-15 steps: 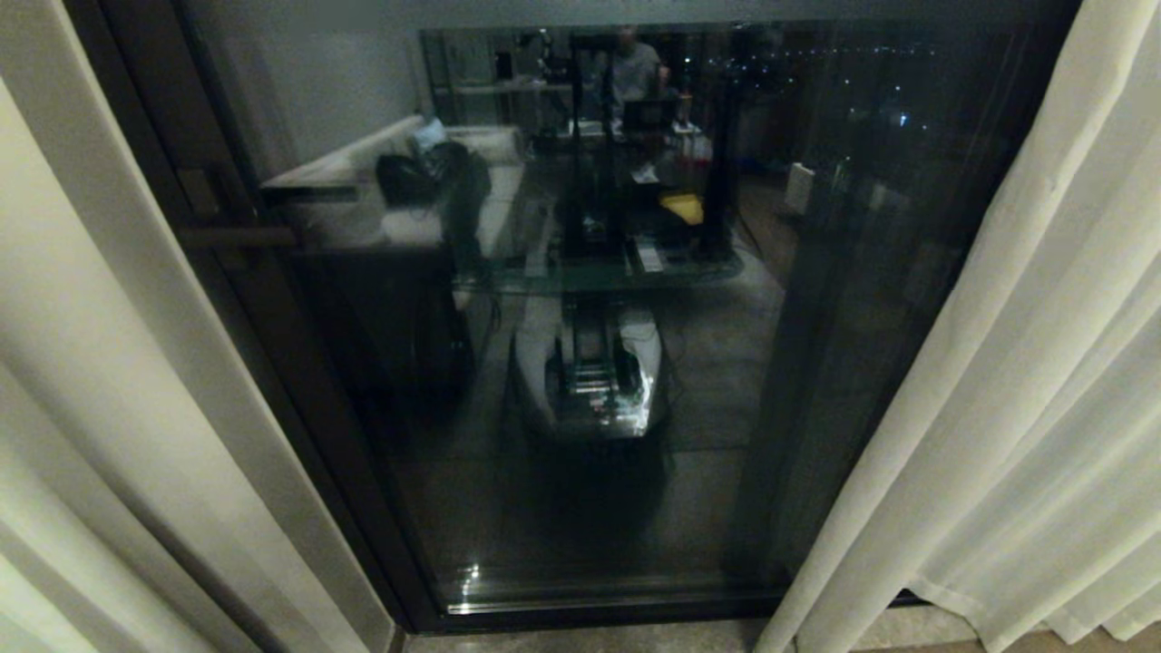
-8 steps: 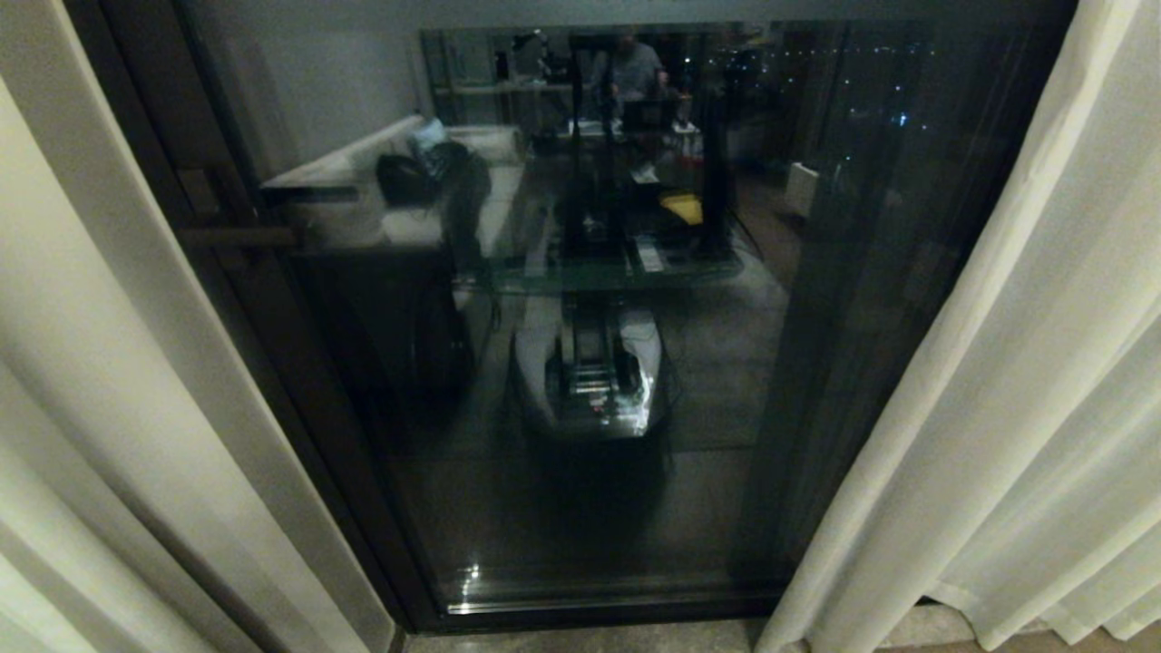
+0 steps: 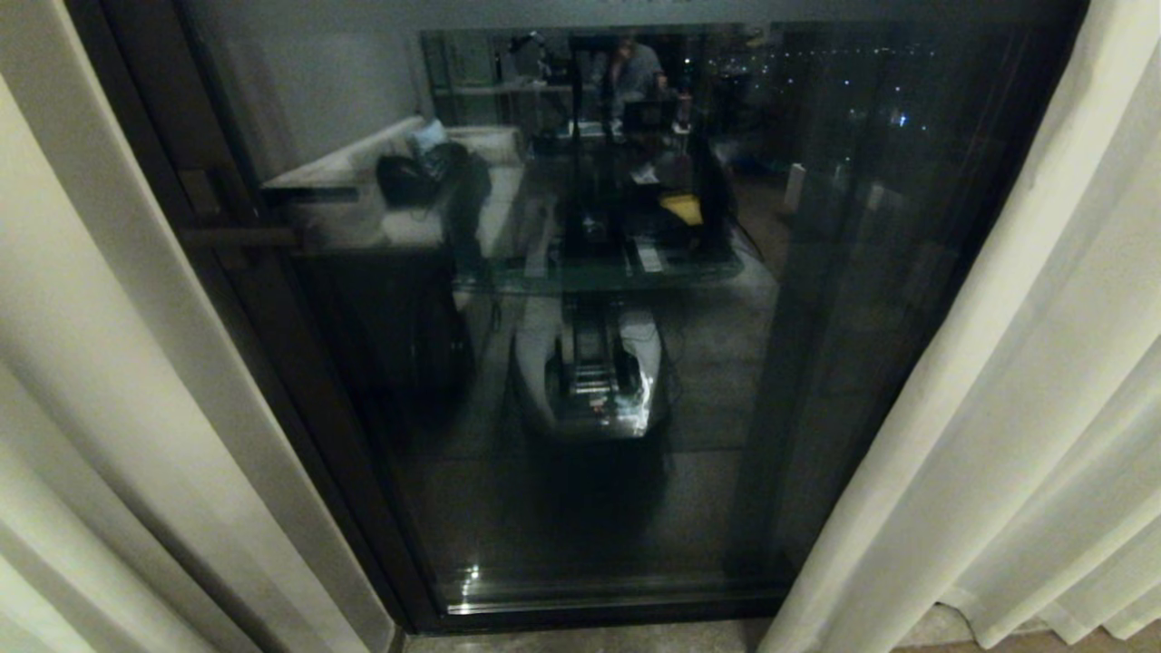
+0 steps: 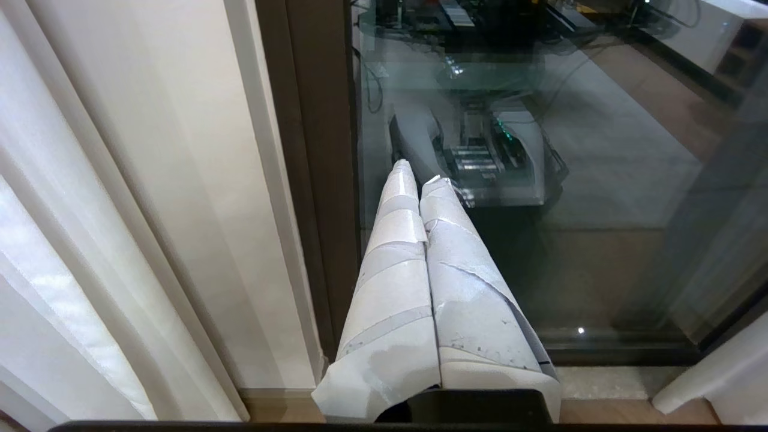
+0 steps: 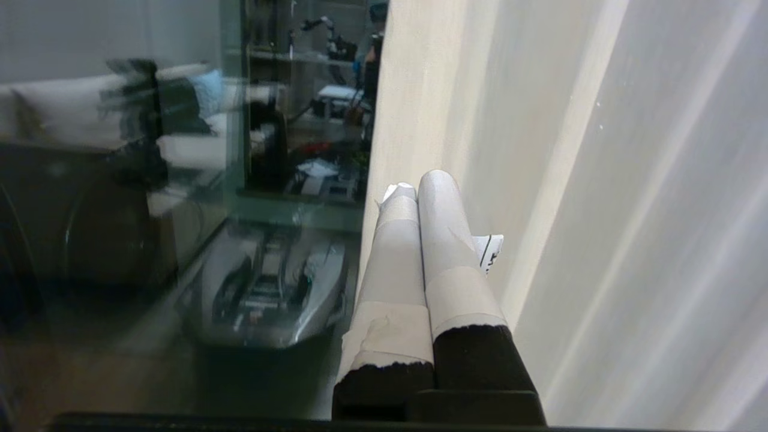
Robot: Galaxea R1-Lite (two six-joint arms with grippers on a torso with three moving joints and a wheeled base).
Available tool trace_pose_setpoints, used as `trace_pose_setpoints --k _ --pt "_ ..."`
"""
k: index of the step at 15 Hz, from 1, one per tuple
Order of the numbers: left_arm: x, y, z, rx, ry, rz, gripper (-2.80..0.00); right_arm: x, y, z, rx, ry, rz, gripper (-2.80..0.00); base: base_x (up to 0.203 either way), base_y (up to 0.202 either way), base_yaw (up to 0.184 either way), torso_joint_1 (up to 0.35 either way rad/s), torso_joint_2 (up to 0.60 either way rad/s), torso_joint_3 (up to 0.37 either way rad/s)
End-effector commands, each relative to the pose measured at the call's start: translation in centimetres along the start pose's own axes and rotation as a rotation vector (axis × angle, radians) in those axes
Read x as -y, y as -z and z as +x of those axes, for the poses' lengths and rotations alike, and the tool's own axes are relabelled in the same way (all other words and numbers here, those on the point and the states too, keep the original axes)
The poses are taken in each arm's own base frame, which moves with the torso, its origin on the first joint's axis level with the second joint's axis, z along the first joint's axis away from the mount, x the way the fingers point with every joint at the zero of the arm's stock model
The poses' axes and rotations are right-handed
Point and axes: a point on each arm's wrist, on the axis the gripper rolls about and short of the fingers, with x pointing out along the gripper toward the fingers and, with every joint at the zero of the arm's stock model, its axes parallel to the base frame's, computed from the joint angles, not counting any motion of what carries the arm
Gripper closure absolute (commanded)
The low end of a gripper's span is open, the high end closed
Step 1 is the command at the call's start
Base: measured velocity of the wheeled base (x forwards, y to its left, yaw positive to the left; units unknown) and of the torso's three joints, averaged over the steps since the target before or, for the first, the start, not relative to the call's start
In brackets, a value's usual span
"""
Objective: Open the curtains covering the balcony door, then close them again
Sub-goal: Close the inner curtains on both sides
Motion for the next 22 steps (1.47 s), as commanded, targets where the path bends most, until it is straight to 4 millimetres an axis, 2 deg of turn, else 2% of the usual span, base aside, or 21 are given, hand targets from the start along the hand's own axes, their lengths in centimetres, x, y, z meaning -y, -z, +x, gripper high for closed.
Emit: trace_pose_setpoints --k 1,7,9,11,13,15,22 --pt "0.0 0.0 0.0 0.000 -0.001 -0.001 0.00 -0.1 0.5 -1.8 0.016 0.018 -0.007 0.00 0.000 0.000 0.000 0.000 0.00 0.000" --pt "0.0 0.0 0.0 0.000 -0.001 -0.001 0.00 -0.7 4.9 -2.4 -0.112 0.014 -0.029 0.00 0.000 0.000 0.000 0.000 0.00 0.000" --pt "0.0 0.0 0.0 0.000 -0.001 -0.001 0.00 -1.0 7.8 -2.8 -0.197 0.006 -0.033 0.00 0.000 0.000 0.000 0.000 0.00 0.000" --pt "0.0 0.0 0.0 0.000 -0.001 -0.001 0.00 -1.3 9.4 -4.1 -0.195 0.013 -0.039 0.00 0.000 0.000 0.000 0.000 0.00 0.000" --pt "0.0 0.0 0.0 0.000 -0.002 -0.002 0.00 -1.6 11.5 -5.5 -0.294 -0.009 -0.046 0.00 0.000 0.000 0.000 0.000 0.00 0.000" --pt "0.0 0.0 0.0 0.000 -0.002 -0.001 0.00 -1.7 12.2 -5.7 -0.348 -0.034 -0.051 0.00 0.000 0.000 0.000 0.000 0.00 0.000" --pt "0.0 0.0 0.0 0.000 -0.002 -0.001 0.00 -1.7 12.2 -5.7 -0.346 -0.038 -0.054 0.00 0.000 0.000 0.000 0.000 0.00 0.000"
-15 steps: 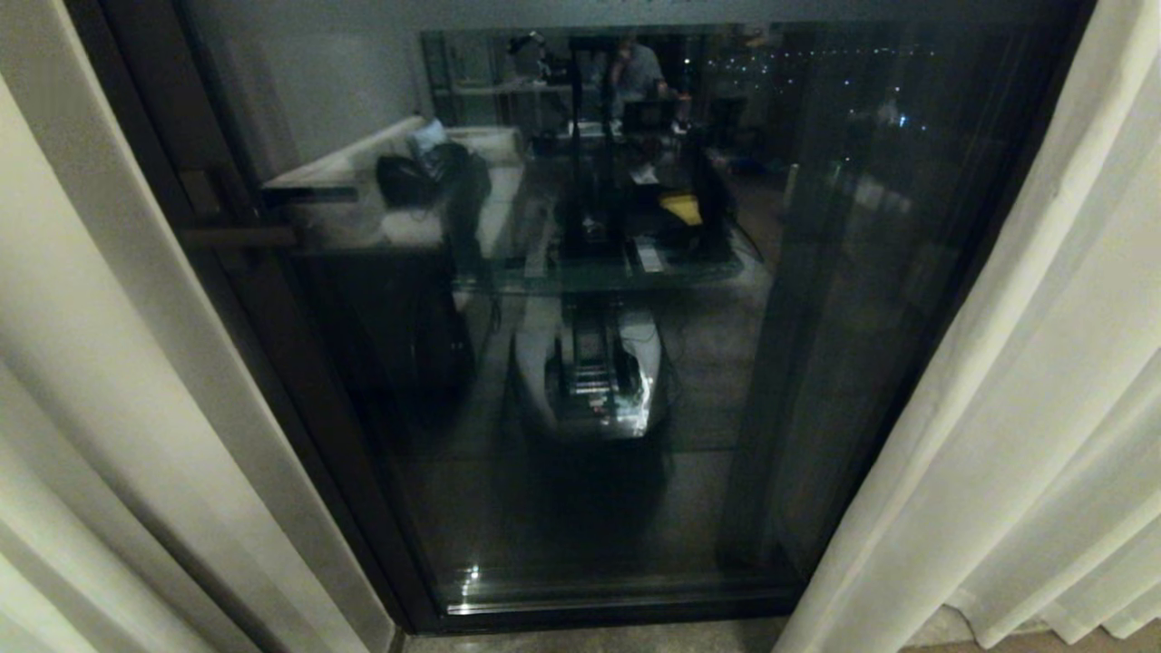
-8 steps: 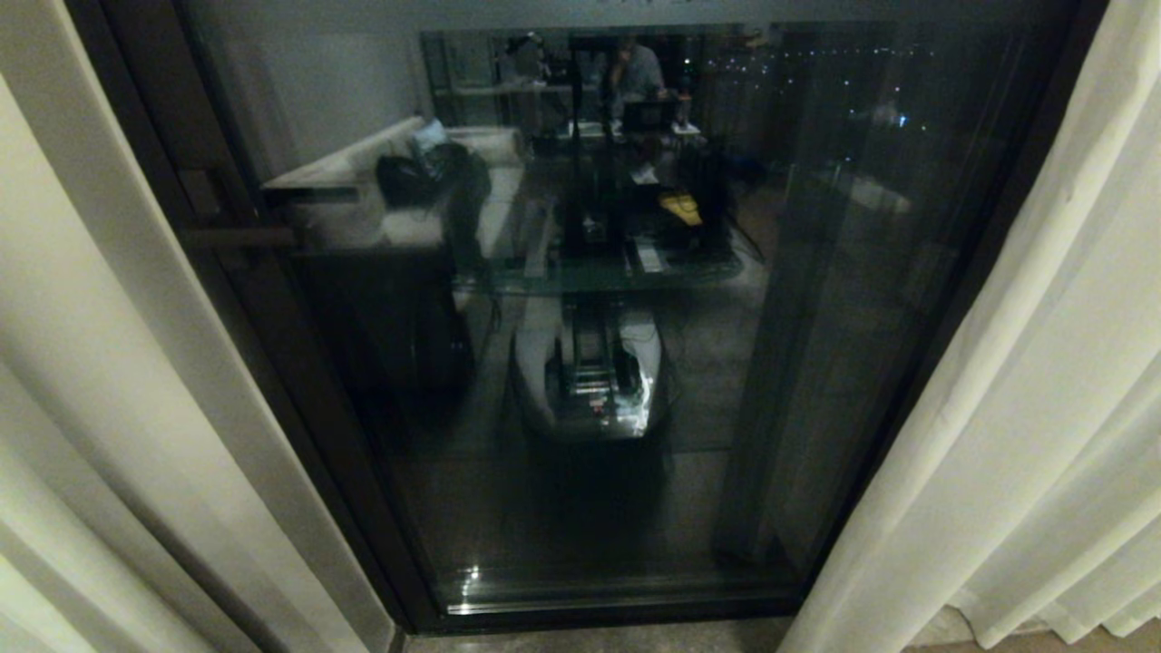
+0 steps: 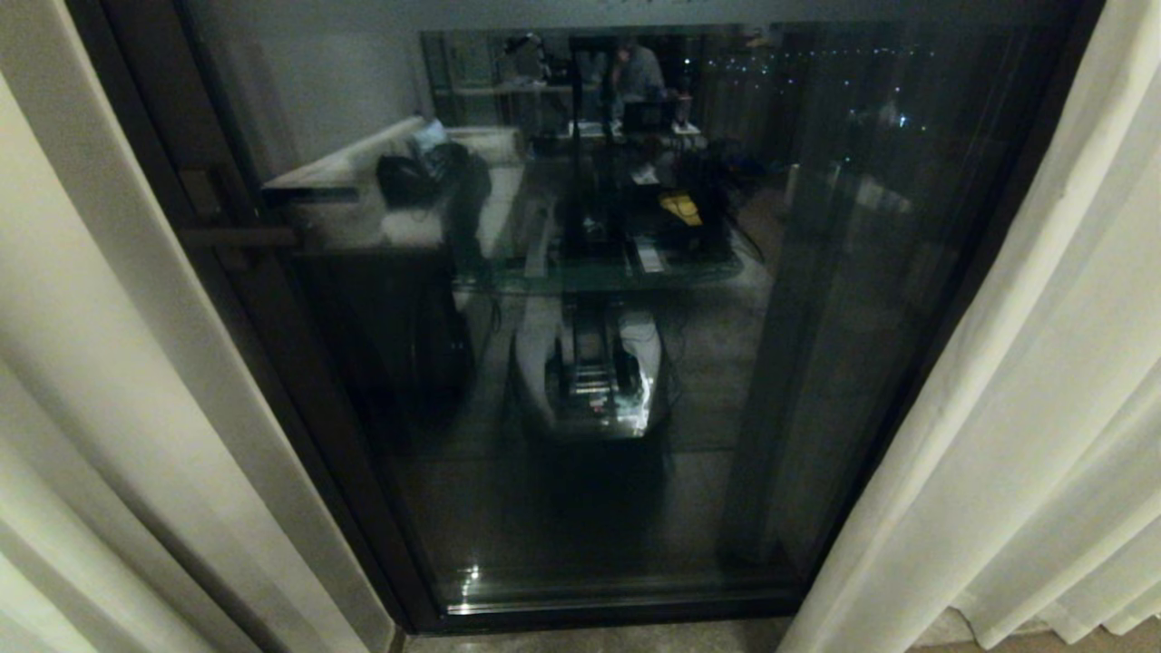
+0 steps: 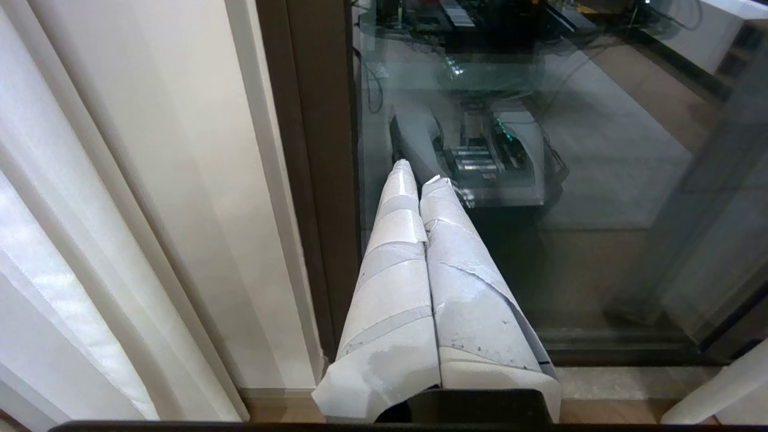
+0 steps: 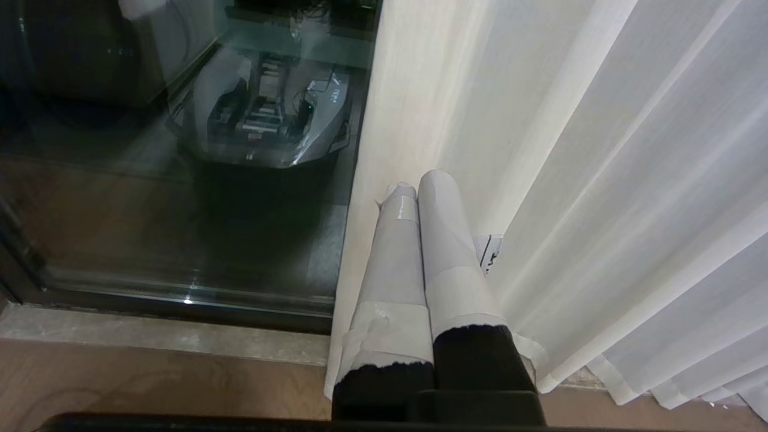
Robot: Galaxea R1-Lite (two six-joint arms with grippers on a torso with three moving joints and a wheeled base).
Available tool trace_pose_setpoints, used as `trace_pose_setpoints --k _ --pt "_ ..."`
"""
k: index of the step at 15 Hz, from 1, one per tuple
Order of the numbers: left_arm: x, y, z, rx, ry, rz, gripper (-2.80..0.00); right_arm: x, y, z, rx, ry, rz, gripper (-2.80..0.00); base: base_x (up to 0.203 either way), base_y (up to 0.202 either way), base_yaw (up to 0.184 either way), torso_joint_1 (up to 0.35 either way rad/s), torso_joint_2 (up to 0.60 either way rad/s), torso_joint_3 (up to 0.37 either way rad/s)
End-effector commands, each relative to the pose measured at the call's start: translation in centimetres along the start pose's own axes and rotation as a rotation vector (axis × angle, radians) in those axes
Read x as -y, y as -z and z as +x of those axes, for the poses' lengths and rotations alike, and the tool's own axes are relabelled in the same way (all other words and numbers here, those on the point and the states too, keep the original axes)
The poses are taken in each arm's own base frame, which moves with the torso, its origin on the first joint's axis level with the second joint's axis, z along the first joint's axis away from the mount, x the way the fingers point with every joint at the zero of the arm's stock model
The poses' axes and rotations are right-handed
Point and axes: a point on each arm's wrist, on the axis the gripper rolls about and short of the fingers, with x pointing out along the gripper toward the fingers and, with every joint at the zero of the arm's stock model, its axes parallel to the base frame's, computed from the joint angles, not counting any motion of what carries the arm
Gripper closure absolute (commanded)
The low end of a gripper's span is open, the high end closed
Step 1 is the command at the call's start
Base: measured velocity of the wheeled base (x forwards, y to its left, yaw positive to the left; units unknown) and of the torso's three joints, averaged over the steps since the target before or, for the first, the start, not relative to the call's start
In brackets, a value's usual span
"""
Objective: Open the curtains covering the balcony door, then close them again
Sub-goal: Close the inner curtains on both sides
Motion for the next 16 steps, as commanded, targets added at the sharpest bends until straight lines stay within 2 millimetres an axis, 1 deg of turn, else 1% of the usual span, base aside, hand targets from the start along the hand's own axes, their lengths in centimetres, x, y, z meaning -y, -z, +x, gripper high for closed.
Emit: trace_pose_setpoints --k 1,16 --pt "0.00 0.00 0.00 0.000 -0.001 0.000 0.00 0.00 0.01 0.00 0.000 -0.001 0.006 0.00 0.000 0.000 0.000 0.000 0.00 0.000" --pt "0.00 0.00 0.00 0.000 -0.001 0.000 0.00 0.00 0.01 0.00 0.000 -0.001 0.012 0.00 0.000 0.000 0.000 0.000 0.00 0.000"
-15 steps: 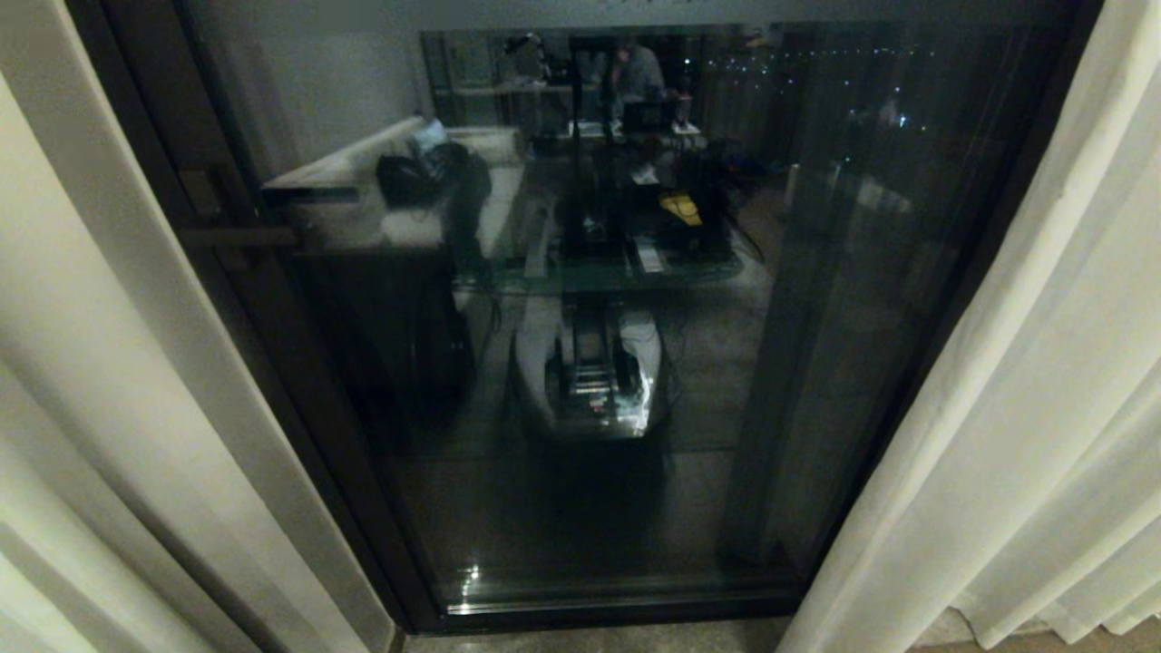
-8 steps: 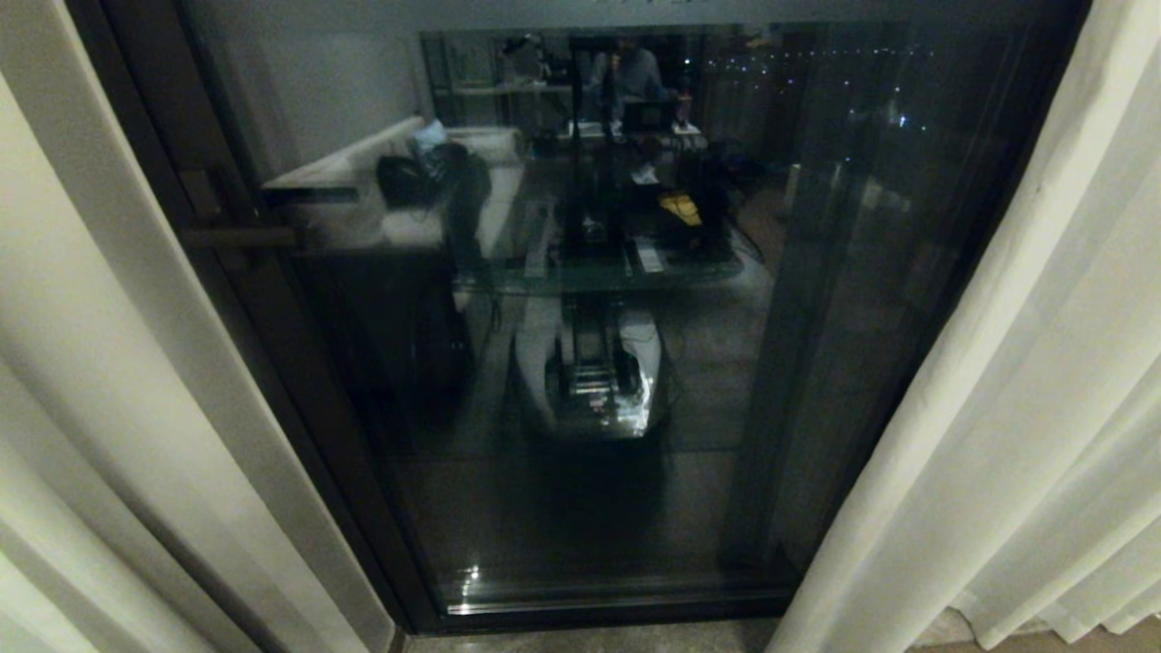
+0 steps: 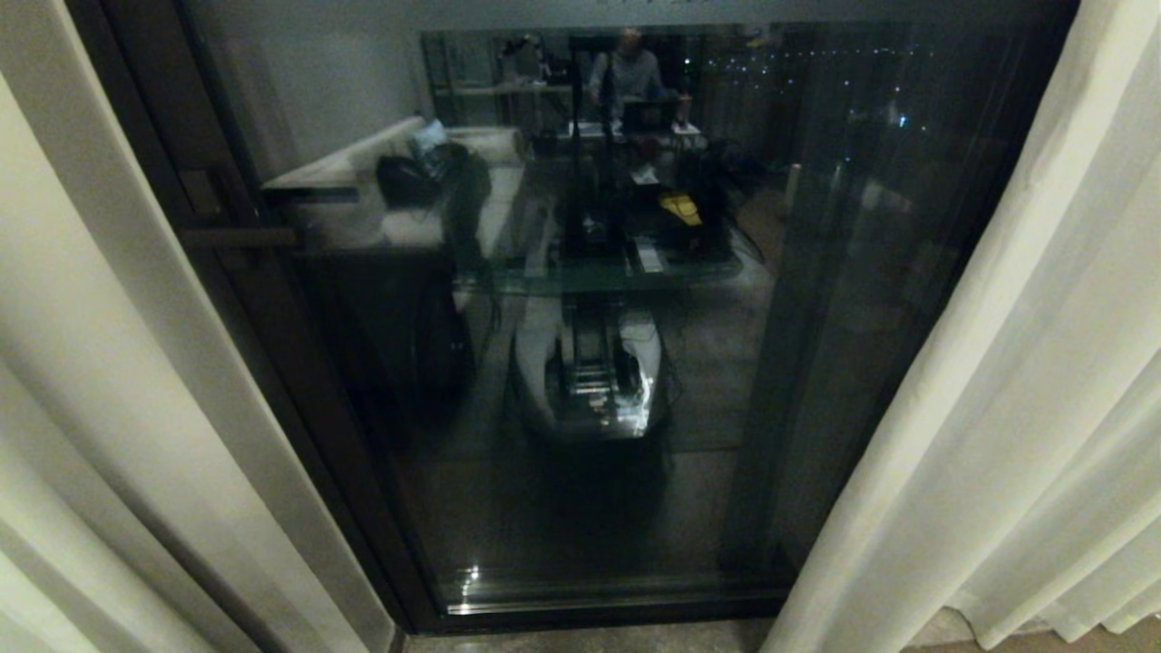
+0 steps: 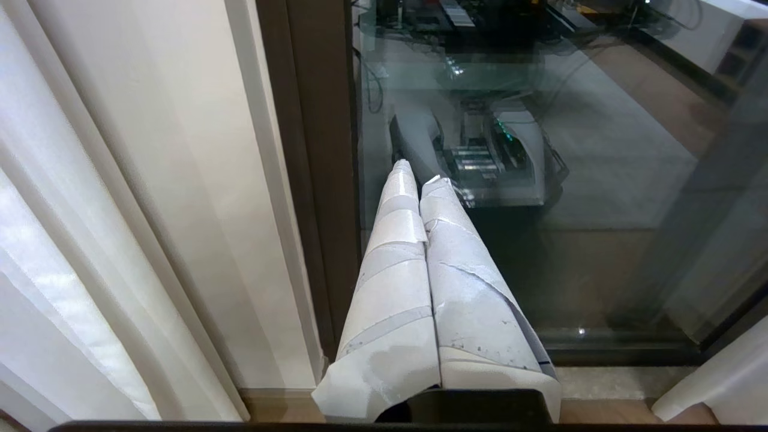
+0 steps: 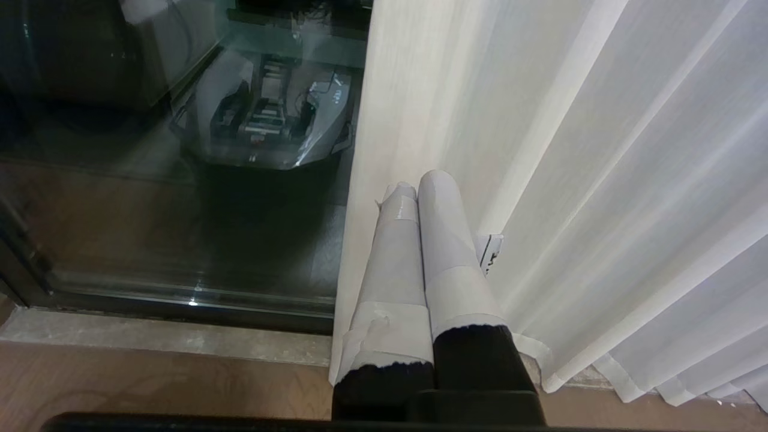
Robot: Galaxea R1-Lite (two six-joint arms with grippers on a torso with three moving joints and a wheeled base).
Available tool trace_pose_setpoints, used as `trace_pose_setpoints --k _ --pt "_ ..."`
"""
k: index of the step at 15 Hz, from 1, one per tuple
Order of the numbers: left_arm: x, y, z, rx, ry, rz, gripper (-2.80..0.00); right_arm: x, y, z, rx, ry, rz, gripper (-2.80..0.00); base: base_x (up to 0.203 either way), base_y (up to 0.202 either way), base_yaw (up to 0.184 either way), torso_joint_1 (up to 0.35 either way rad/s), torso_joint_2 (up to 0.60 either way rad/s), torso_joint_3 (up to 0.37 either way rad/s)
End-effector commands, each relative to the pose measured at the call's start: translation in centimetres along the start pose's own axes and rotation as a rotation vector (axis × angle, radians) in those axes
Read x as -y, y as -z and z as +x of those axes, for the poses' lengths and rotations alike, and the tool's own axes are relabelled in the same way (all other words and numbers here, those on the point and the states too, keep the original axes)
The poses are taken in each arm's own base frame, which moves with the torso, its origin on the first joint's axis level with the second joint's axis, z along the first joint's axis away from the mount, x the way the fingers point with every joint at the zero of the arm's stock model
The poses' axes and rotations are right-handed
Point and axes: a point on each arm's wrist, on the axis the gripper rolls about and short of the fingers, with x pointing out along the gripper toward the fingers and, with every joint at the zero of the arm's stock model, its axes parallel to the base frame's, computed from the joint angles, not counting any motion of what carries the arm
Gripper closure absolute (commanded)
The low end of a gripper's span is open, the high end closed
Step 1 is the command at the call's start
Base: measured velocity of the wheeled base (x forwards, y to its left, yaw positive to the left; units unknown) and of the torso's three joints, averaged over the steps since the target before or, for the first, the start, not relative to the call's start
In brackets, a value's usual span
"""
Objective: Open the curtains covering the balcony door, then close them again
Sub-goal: Close the inner curtains on both sides
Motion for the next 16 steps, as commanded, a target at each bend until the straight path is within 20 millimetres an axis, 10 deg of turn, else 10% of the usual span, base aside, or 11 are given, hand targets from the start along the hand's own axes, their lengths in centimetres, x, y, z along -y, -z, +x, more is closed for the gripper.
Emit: trace_pose_setpoints --k 1,16 --pt "0.00 0.00 0.00 0.000 0.000 -0.001 0.00 0.00 0.01 0.00 0.000 -0.001 -0.001 0.00 0.000 0.000 0.000 0.000 0.00 0.000" --pt "0.00 0.00 0.00 0.000 -0.001 -0.002 0.00 0.00 0.01 0.00 0.000 -0.001 -0.001 0.00 0.000 0.019 -0.002 0.000 0.00 0.000"
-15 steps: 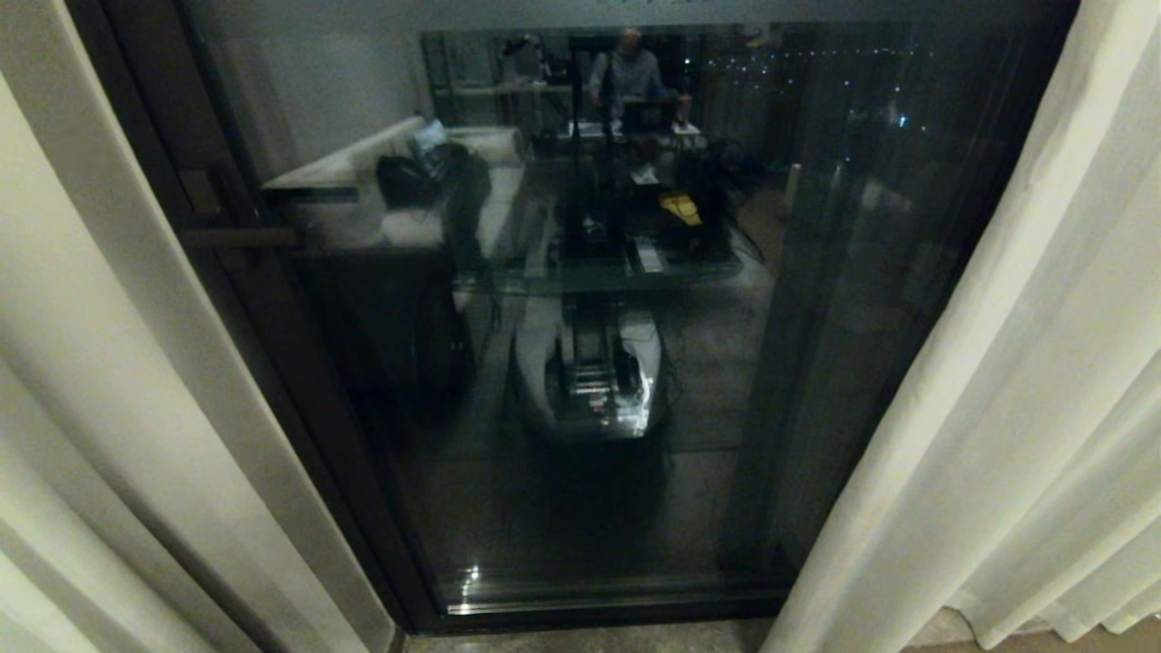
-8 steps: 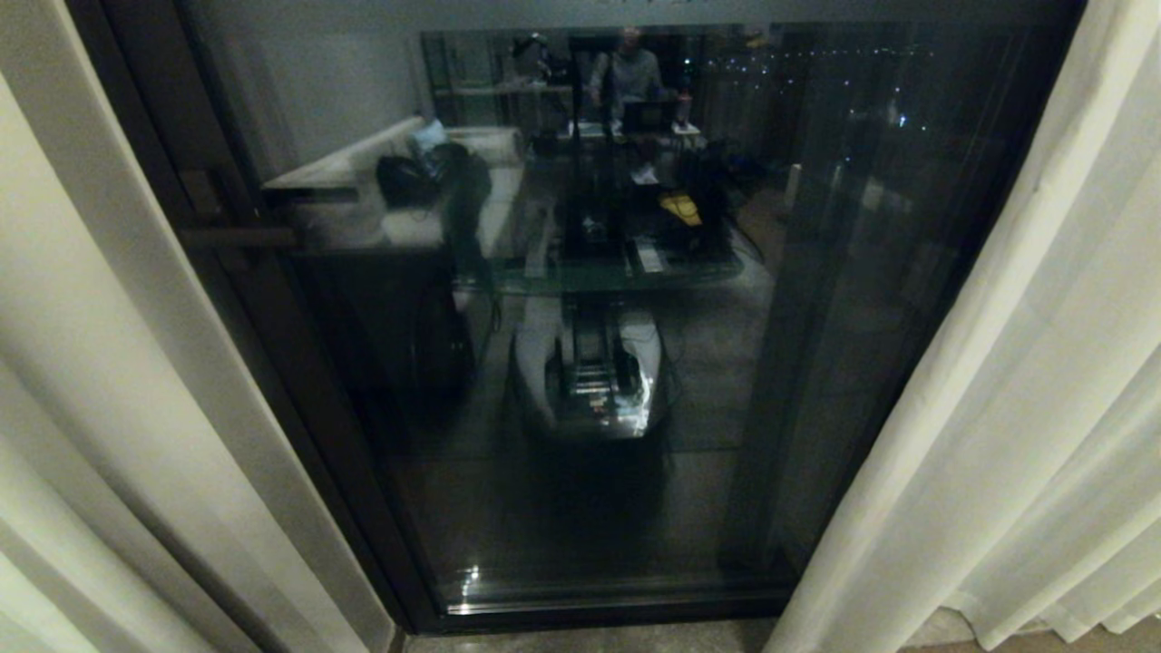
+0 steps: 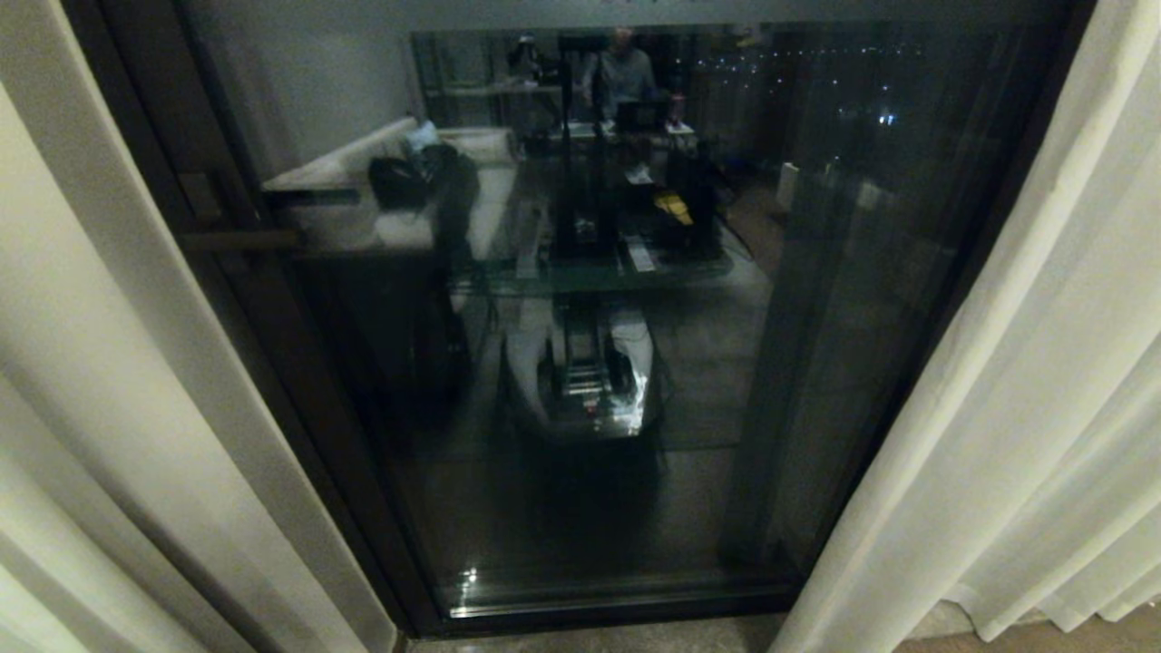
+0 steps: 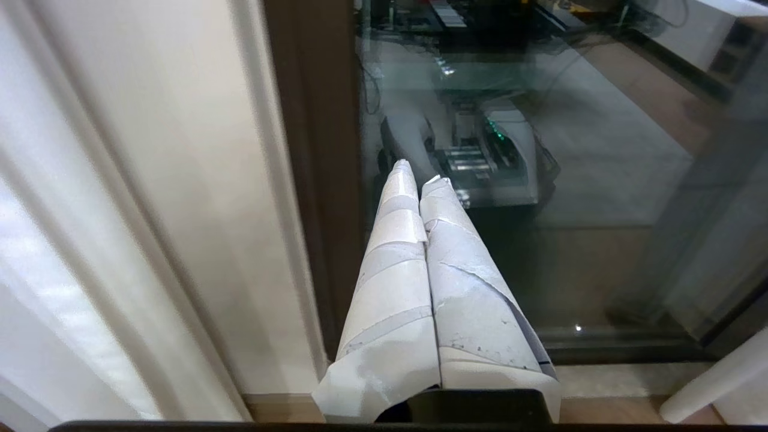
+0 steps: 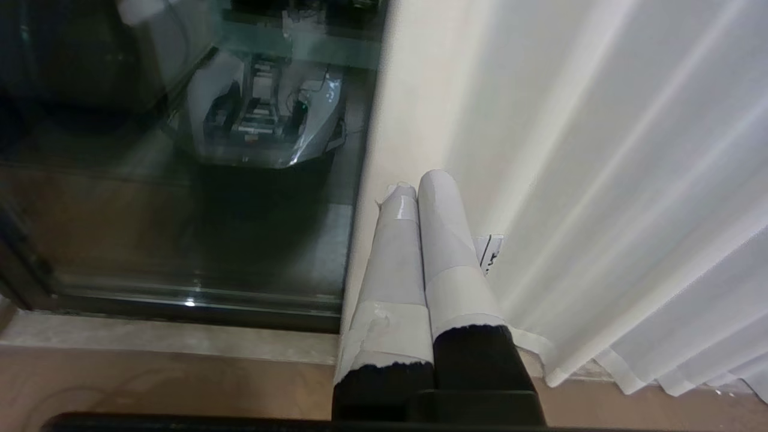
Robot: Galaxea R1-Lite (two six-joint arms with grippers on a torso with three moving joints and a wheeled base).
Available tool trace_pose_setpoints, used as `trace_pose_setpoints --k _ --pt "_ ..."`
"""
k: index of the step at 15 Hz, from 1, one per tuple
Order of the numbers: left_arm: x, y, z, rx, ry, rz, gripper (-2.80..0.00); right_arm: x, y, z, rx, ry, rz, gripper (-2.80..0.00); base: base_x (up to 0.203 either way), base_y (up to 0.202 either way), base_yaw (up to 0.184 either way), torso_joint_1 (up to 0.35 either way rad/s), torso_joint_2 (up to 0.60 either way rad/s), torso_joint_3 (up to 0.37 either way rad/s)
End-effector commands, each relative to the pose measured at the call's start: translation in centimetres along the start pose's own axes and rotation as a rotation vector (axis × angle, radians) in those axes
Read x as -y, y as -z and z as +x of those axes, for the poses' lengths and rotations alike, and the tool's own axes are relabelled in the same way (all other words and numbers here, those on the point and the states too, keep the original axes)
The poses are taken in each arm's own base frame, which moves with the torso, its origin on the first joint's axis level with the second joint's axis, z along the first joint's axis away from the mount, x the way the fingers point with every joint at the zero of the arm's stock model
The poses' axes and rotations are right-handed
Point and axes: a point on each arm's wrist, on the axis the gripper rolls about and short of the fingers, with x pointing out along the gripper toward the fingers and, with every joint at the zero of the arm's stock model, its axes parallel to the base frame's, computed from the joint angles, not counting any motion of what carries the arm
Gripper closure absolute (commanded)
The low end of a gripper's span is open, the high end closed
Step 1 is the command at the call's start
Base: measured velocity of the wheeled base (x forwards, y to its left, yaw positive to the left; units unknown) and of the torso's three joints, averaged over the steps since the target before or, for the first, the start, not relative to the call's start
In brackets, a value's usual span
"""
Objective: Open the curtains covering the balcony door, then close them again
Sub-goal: Close the inner curtains on both sides
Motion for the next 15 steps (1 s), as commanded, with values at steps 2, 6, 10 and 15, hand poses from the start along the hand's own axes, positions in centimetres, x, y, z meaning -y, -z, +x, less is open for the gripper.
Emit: trace_pose_setpoints --k 2,6,10,15 --pt "0.00 0.00 0.00 0.000 -0.001 -0.001 0.00 0.00 0.00 0.00 0.000 -0.002 -0.002 0.00 0.000 0.187 0.003 0.002 0.00 0.002" --pt "0.00 0.00 0.00 0.000 0.001 0.000 0.00 0.00 0.00 0.00 0.000 -0.002 -0.002 0.00 0.000 0.171 0.001 0.005 0.00 0.003" --pt "0.00 0.00 0.00 0.000 0.001 -0.001 0.00 0.00 0.00 0.00 0.000 -0.002 -0.002 0.00 0.000 0.019 -0.001 0.000 0.00 0.000" --pt "0.00 0.00 0.00 0.000 0.001 -0.001 0.00 0.00 0.00 0.00 0.000 -0.002 -0.002 0.00 0.000 0.000 0.000 0.000 0.00 0.000"
